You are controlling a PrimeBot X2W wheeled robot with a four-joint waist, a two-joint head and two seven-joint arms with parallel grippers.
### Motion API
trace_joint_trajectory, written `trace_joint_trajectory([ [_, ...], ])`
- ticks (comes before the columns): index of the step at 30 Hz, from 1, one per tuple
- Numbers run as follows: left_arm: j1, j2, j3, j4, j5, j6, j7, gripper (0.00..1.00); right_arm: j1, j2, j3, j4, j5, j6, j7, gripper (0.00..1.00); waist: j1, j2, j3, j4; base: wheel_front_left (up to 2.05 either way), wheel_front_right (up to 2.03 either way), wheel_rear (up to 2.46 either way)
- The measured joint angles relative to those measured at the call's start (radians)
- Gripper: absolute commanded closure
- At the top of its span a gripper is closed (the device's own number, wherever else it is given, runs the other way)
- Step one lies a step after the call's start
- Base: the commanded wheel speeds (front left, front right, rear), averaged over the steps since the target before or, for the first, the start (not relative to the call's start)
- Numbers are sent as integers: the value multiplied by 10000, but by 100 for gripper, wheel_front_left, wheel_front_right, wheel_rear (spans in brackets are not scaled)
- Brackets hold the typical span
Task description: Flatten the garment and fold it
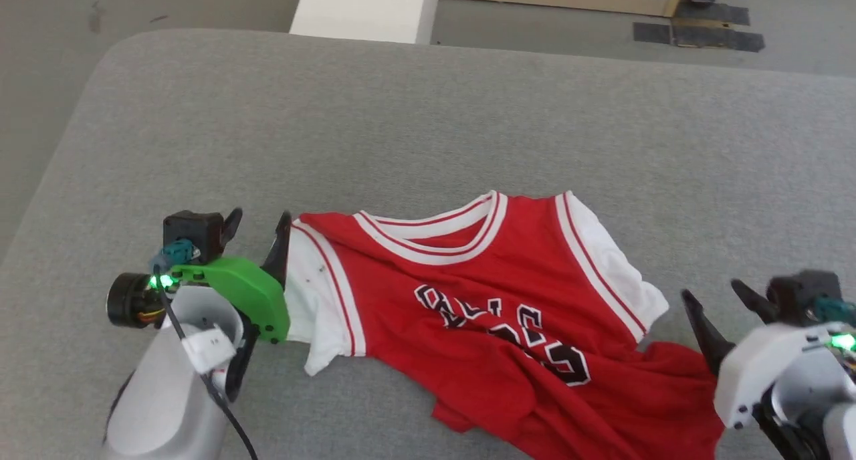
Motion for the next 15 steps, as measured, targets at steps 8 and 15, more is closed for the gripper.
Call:
trace_joint_trajectory([
  [8,706,-531,194,-853,301,516,-2769,0,-1267,-293,995,1120,190,0,1722,0,0,0,-291,688,0,0,0],
  [15,2348,-1066,201,-2945,991,784,-3001,0,-2414,-587,1544,2903,67,0,3089,0,0,0,-480,1501,0,0,0],
])
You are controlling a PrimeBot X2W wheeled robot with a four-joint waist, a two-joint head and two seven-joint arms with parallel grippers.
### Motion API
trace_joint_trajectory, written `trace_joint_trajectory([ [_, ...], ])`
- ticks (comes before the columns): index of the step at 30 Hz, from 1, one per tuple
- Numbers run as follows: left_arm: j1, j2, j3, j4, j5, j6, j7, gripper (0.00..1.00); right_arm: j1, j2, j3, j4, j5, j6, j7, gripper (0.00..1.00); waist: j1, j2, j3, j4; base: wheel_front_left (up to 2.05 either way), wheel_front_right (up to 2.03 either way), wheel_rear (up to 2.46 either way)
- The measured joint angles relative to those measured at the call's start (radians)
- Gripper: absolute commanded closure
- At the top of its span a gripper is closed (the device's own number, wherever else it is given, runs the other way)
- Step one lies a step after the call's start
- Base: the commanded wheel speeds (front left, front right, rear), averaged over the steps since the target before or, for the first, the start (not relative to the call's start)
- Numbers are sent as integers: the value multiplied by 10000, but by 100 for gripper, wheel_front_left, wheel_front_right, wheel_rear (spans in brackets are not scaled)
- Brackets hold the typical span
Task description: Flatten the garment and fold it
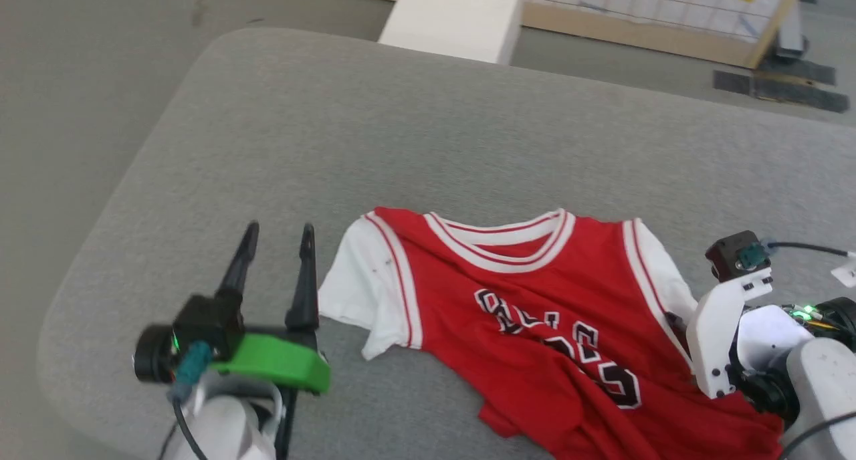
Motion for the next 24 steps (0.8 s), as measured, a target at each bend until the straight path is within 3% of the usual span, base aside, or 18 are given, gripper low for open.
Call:
trace_joint_trajectory([
  [7,933,-437,161,-487,224,-100,0,0,-659,-67,351,1436,-265,0,127,0,0,0,6,701,0,0,0],
  [8,960,-474,163,-514,251,-146,0,0,-723,-69,389,1603,-267,0,61,31,0,0,17,780,0,0,0],
  [9,987,-506,178,-522,268,-186,0,0,-772,-71,412,1735,-267,0,-56,100,0,0,28,847,0,0,0],
  [17,1170,-656,439,-359,339,-428,0,0,-914,-403,58,2372,-915,6,-1365,100,0,0,-70,765,0,0,0],
  [24,1244,-725,570,-249,345,-627,0,0,-684,-1379,-1060,1987,-1599,6,-1513,100,0,0,-366,112,0,0,0],
])
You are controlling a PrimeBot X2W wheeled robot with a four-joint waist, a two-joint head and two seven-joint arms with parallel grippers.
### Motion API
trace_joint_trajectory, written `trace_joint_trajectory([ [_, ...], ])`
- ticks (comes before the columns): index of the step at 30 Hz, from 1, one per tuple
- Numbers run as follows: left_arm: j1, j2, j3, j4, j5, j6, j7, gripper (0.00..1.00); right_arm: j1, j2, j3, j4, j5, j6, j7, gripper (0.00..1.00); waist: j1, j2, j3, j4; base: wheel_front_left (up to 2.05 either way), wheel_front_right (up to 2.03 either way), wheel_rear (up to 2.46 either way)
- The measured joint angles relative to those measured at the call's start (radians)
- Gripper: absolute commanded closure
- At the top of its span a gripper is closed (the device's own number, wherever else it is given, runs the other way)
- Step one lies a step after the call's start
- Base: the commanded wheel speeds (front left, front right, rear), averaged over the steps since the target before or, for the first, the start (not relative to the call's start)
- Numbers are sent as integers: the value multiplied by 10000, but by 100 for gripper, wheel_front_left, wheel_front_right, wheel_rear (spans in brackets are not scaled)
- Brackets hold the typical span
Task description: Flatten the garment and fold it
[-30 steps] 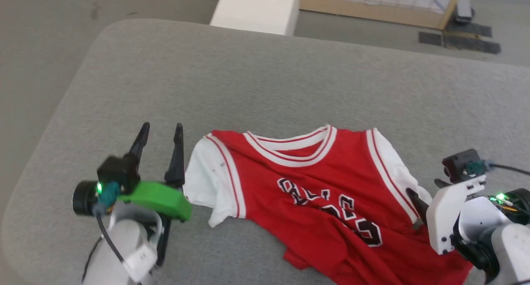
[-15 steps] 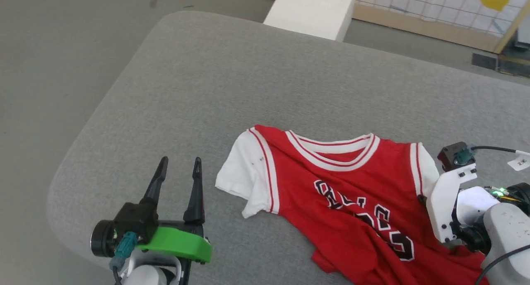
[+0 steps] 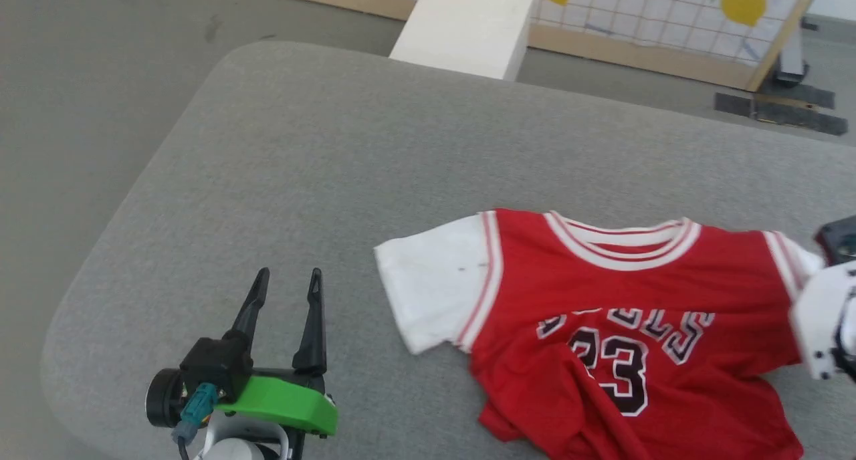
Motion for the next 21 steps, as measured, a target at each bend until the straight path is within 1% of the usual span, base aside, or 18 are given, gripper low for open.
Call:
trace_joint_trajectory([
  [4,-11,-73,-42,52,0,-92,0,0,460,-336,-888,-332,-401,0,105,100,0,0,-57,-382,0,0,0],
  [5,-19,-96,-52,96,-2,-130,-2,0,566,-326,-1037,-359,-408,-2,113,82,0,0,-51,-466,0,0,0],
  [6,-22,-115,-67,136,-2,-161,-2,0,648,-253,-1177,-360,-405,0,100,0,0,0,-39,-527,0,0,0],
  [9,-94,-205,-174,313,-2,-251,-2,0,902,-25,-1277,-362,-725,0,-259,0,0,0,64,-689,0,0,0],
  [13,-239,-242,-199,600,-23,-332,-2,0,964,579,-1360,-848,-673,0,-1386,0,0,0,160,-880,0,0,0],
  [17,-535,-211,-282,1011,-23,-456,84,0,1303,1170,-1590,-1873,-575,-2,-2535,0,0,0,207,-1155,0,0,0],
  [21,-1073,-81,-433,1392,-102,-617,972,0,2005,1845,-1921,-3033,-272,-2,-3498,0,0,0,286,-1470,0,0,0],
])
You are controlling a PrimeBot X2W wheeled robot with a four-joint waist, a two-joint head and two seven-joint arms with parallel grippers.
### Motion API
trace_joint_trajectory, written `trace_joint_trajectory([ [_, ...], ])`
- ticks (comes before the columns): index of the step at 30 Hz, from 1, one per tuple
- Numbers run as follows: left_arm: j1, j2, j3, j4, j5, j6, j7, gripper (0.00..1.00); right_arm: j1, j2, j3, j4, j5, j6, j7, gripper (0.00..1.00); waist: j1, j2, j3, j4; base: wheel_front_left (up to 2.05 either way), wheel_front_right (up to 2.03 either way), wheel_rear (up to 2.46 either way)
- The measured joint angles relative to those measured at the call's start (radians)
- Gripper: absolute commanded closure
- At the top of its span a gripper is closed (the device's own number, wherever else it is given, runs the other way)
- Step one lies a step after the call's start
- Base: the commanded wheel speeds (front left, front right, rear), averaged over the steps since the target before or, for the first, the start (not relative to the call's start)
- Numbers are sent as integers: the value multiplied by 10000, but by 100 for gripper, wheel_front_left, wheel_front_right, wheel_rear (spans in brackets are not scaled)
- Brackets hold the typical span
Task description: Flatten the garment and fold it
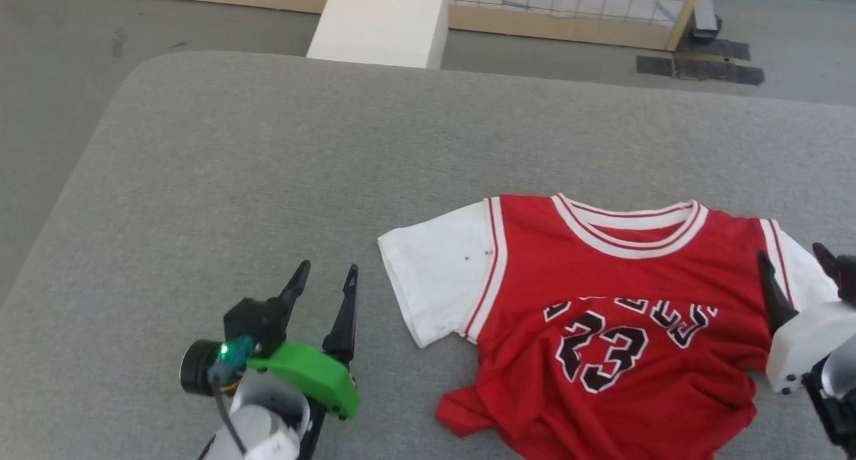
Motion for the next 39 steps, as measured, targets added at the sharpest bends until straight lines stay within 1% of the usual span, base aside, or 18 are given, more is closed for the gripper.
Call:
trace_joint_trajectory([
  [3,-499,178,-56,278,-102,-90,1024,0,450,523,-336,-694,240,0,-464,0,0,0,131,-231,0,0,0],
  [5,-950,324,-90,560,-236,-171,1979,0,709,757,-575,-1058,303,0,-721,0,0,0,268,-385,0,0,0],
  [8,-1581,529,-148,974,-431,-238,3294,0,948,1087,-777,-1315,389,0,-878,0,0,0,494,-591,0,0,0],
  [12,-2344,874,-295,1551,-462,-282,4640,0,1116,1415,-988,-1386,389,0,-968,0,0,0,815,-874,0,0,0],
  [18,-3241,1034,-414,2102,-468,-326,5323,0,1118,1822,-1183,-1499,259,0,-1141,0,0,0,1275,-1250,0,0,0],
  [26,-4203,1202,-750,2698,-512,-426,6410,0,1107,1866,-1323,-1507,77,0,-1197,0,0,0,1709,-1534,0,0,0],
  [28,-4400,1223,-895,2861,-654,-508,6972,0,1096,1871,-1327,-1532,59,0,-1195,0,-1,0,1796,-1552,0,0,0],
  [29,-4492,1241,-991,2899,-759,-516,7296,89,1090,1873,-1325,-1546,56,0,-1195,0,0,0,1827,-1555,0,0,0],
  [30,-4637,1267,-1095,2903,-974,-525,7708,100,1086,1877,-1325,-1561,42,0,-1193,0,-1,0,1859,-1554,0,0,0],
  [32,-4732,1329,-1281,2731,-1331,-575,8249,100,1082,1877,-1342,-1590,31,0,-1183,0,0,0,1900,-1528,0,0,0],
  [34,-4678,1342,-1404,2504,-1381,-602,8356,100,1076,1860,-1377,-1607,23,0,-1166,0,0,0,1912,-1478,0,0,0],
  [36,-4524,1356,-1375,2295,-1384,-566,8123,100,1073,1795,-1407,-1611,-15,-2,-1083,0,0,0,1904,-1405,0,0,0],
  [39,-4111,1379,-1187,1933,-1384,-299,7304,100,1056,1609,-1321,-1618,-59,0,-915,0,-1,0,1797,-1295,0,0,0],
])
